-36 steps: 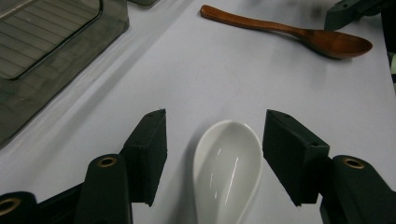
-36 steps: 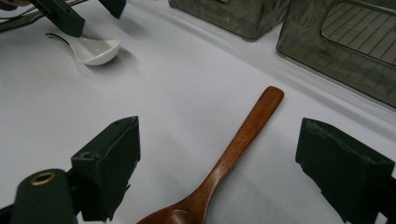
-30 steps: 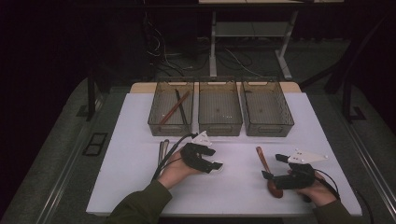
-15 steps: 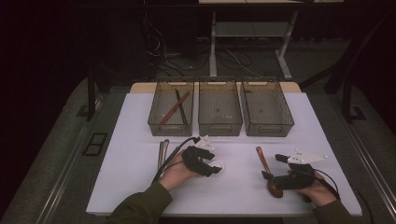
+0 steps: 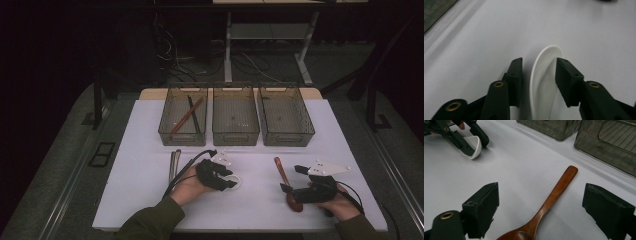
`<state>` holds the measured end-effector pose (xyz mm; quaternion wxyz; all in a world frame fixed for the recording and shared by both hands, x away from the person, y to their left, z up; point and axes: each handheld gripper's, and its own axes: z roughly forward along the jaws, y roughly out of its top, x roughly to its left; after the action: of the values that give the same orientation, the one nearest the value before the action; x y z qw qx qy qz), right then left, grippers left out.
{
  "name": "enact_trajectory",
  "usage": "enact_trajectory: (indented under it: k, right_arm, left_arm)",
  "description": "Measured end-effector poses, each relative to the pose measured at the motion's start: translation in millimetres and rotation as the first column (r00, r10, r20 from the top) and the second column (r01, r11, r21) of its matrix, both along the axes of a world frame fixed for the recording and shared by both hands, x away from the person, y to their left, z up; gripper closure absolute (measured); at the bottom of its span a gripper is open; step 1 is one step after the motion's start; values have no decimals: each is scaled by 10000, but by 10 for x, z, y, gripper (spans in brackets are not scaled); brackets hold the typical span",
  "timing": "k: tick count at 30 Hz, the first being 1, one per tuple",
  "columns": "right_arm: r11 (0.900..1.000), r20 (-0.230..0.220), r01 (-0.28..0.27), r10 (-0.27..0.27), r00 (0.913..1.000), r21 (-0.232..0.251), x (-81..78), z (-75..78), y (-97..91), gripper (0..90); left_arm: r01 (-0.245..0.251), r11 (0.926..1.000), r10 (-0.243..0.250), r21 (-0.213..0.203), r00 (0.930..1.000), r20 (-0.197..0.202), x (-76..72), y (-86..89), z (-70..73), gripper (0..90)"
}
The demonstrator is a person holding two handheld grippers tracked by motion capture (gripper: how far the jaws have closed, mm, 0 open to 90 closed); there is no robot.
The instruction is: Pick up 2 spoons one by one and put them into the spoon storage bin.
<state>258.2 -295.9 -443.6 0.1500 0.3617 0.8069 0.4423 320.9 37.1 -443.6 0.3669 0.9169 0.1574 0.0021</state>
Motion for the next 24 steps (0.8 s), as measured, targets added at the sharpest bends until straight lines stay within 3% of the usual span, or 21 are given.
enact_trajectory:
  k: [8,18,24]
  right_arm:
    - [10000,-8,-20,20,10000,-28,0,-1,1,137]
    - [10000,-6,-30,30,10000,-54,0,-4,5,138]
    - [10000,-6,-51,51,10000,-75,0,-3,6,138]
  left_arm:
    - [306,9991,-311,281,9994,182,-18,9,25,682]
    - [323,9993,-329,202,9989,322,-50,26,72,802]
    - [454,9986,-467,278,9976,504,-59,23,83,816]
